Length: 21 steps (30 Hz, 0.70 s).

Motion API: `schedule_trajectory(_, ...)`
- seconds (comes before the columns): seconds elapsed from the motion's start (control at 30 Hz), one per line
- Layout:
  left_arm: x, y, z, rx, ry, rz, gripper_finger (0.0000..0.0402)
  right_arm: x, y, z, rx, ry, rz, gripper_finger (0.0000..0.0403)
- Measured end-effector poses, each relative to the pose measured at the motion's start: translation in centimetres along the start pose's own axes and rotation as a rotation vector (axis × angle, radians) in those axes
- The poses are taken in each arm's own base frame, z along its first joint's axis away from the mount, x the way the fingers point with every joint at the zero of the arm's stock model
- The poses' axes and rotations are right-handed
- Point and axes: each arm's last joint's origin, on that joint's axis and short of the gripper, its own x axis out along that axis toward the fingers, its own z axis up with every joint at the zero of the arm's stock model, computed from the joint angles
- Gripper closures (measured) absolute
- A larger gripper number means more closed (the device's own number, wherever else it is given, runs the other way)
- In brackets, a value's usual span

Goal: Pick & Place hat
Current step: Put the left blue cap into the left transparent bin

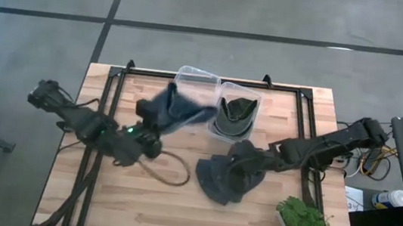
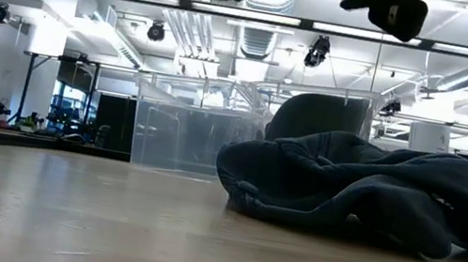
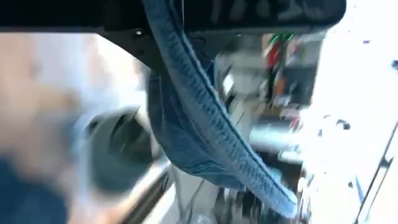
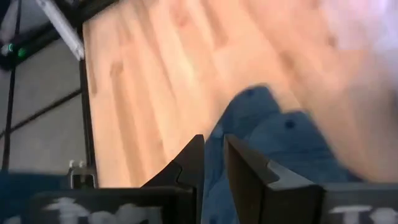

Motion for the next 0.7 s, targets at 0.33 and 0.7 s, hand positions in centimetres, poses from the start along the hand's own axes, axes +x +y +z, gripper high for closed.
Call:
schedule_trajectory(0.33,9.1,-3.4,-3.9,0.077,0.314,-0.064,0.0396,-0.8,-0.3,0.6,0.121,-0.038,0.007,0.0344)
schedule_trajectory(0.7,15.3,-5.8,-7.3,0.044,0.346,-0.259,0.0395,-0.6,0.3,-0.1,0.154,-0.019,0.016,0.0344)
